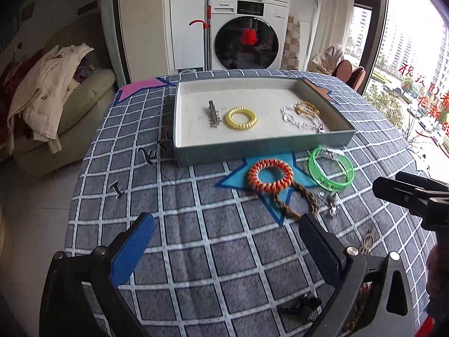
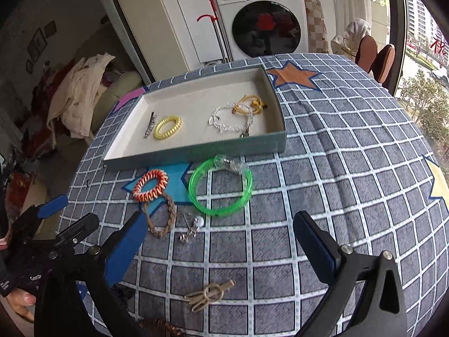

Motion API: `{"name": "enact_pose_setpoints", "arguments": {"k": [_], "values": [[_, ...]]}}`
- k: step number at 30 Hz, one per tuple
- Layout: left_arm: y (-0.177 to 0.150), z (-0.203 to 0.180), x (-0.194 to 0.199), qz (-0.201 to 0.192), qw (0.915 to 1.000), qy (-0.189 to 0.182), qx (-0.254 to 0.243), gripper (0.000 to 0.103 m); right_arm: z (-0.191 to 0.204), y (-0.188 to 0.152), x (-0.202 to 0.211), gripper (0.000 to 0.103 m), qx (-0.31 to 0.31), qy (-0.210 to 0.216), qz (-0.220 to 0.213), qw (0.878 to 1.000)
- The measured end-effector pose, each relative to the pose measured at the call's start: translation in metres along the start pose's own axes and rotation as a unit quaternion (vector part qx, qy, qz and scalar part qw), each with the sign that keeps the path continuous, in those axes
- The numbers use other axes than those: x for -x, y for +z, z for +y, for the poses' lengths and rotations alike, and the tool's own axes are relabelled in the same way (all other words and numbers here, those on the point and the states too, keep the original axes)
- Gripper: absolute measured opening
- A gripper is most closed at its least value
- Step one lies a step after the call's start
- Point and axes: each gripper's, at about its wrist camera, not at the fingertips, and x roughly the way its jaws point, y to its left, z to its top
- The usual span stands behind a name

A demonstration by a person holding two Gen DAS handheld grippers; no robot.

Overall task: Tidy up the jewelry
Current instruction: 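Grasp the black hair clip with the left gripper while the right grasps the beige claw clip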

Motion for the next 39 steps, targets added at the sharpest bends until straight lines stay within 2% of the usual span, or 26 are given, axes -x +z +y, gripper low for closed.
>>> {"name": "enact_pose_setpoints", "arguments": {"k": [6, 12, 17, 29, 35, 39], "values": [[-0.032, -0.011, 0.014, 0.012, 0.9996, -0.018, -0.015, 0.103, -0.003, -0.034, 0.002, 0.103, -0.013, -0.017, 0.024, 0.999], [-0.051, -0.017, 0.016, 0.026, 0.9993, -0.024, -0.011, 0.103, -0.006, -0.057, 0.006, 0.103, -0.023, -0.035, 0.033, 0.999], [-0.061, -0.023, 0.014, 0.034, 0.999, -0.023, -0.015, 0.103, -0.01, -0.064, 0.008, 0.103, -0.041, -0.041, 0.035, 0.998], [-0.065, -0.028, 0.007, 0.043, 0.9989, -0.009, -0.019, 0.103, 0.0, -0.064, 0.004, 0.102, -0.042, -0.045, 0.038, 0.997], [-0.066, -0.031, 0.006, 0.044, 0.9986, -0.01, -0.026, 0.103, 0.005, -0.061, -0.003, 0.089, -0.046, -0.053, 0.04, 0.997], [-0.067, -0.032, 0.002, 0.051, 0.9983, -0.01, -0.025, 0.103, 0.012, -0.057, -0.007, 0.072, -0.04, -0.059, 0.039, 0.997]]}}
